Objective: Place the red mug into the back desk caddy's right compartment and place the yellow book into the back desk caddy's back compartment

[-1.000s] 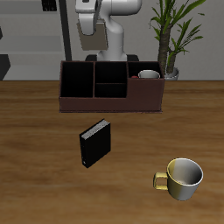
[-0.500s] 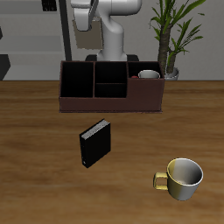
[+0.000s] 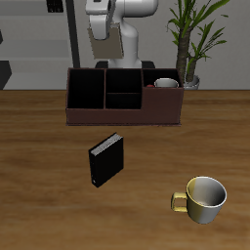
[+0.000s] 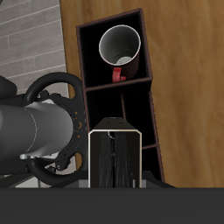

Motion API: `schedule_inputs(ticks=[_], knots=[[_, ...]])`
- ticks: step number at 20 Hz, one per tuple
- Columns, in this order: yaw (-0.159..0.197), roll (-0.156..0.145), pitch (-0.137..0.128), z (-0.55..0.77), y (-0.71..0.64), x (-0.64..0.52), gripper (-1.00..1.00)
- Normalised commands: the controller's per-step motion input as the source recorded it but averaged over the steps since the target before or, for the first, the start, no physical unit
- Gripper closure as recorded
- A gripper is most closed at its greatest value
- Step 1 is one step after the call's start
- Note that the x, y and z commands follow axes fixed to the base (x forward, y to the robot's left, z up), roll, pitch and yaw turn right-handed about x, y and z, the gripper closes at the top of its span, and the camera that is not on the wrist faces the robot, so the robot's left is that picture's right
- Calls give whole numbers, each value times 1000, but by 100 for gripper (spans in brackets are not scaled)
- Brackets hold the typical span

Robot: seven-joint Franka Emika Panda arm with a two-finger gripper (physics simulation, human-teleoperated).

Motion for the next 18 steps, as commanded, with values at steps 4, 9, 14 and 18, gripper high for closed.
schedule_inputs(ticks=[4, 9, 14, 18], knots=[[36, 33, 5, -82, 155, 18, 100], [14, 44, 13, -92, 211, -36, 100], [15, 25, 26, -92, 127, -19, 100], [12, 10, 16, -34, 70, 10, 100]])
